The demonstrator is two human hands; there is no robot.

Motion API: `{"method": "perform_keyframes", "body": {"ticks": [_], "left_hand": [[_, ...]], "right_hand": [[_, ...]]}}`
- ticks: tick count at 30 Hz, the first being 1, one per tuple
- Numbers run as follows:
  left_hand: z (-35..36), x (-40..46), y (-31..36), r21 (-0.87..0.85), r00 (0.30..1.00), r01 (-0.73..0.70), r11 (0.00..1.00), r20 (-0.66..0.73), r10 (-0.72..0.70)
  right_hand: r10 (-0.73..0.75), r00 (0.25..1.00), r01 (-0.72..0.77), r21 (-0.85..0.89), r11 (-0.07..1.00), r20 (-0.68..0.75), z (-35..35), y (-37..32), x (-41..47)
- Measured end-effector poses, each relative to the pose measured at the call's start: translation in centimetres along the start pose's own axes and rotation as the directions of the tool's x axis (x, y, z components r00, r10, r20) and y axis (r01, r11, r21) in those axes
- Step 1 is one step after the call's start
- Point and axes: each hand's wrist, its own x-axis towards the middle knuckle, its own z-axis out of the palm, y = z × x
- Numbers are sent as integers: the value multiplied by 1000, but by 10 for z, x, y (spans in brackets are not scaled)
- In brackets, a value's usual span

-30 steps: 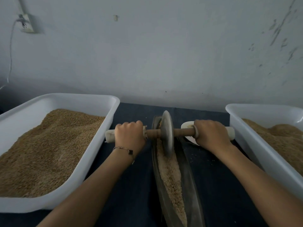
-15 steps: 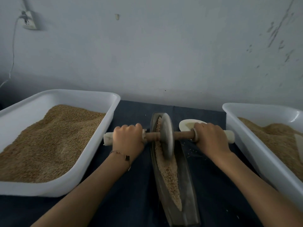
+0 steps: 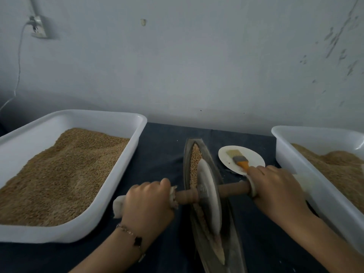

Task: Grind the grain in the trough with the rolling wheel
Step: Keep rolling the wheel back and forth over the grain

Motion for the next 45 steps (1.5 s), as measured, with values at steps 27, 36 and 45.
{"method": "perform_keyframes", "body": {"ticks": [27,36,45], "left_hand": [[15,47,-7,-37,993,-32,999,-111,28],[-7,-11,-1,-30,928,-224,974,-313,203],[27,35,-6,-45,965,-25,999,-260,12]], "right_hand": [[95,992,-95,8,995,-82,22,2,10],[51,995,-49,28,998,-88,1,8,-35],[51,976,-56,-14,998,-212,36,11,14]]}}
